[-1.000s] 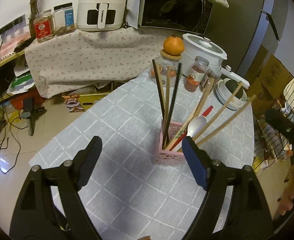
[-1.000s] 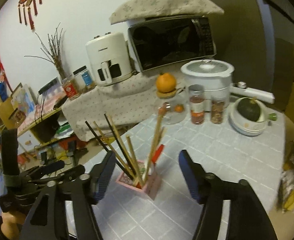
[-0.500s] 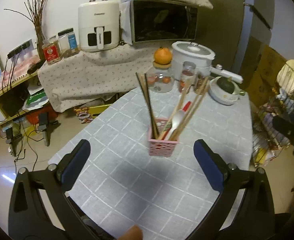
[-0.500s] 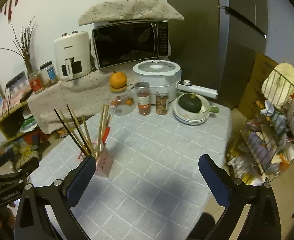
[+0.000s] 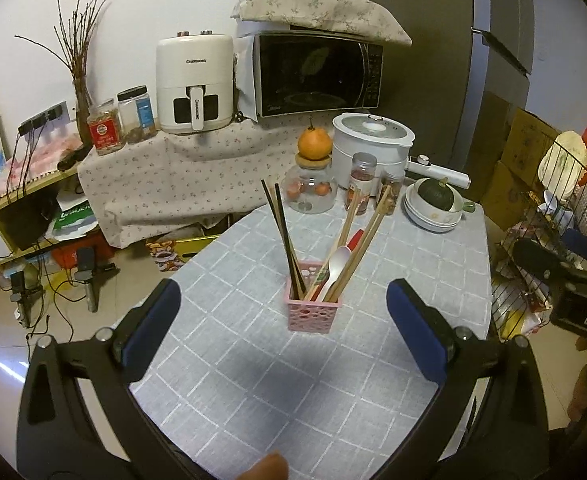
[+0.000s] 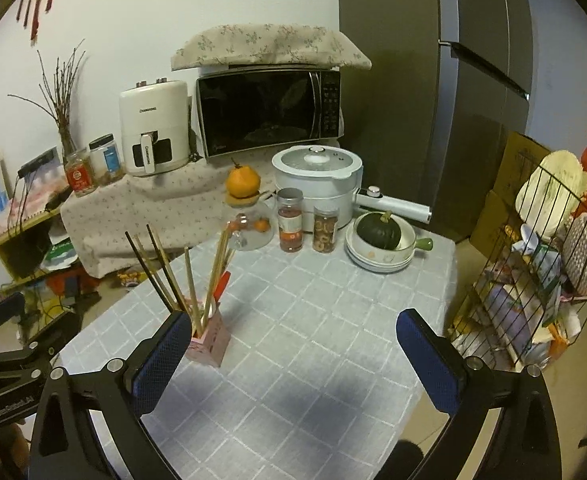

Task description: Organize utensils

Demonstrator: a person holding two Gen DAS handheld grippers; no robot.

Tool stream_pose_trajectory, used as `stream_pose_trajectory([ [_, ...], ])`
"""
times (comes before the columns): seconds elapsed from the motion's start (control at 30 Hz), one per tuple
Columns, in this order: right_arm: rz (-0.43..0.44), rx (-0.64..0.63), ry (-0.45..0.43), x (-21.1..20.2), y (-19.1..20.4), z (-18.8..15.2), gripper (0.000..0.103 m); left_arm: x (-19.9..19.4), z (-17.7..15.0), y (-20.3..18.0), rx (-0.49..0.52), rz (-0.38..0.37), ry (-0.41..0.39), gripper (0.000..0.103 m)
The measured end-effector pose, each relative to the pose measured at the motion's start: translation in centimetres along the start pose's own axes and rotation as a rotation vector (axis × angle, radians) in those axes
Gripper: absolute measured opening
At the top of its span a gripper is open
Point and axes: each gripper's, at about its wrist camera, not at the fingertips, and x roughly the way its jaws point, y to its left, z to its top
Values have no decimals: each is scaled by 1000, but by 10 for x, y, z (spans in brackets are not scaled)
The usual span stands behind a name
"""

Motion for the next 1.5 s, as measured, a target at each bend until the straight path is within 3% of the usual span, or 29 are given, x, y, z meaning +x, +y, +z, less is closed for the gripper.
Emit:
stream_pose_trajectory([
  [1.5, 17, 17, 21, 7, -1, -1, 103, 0, -5, -7, -5, -3, 9, 102],
])
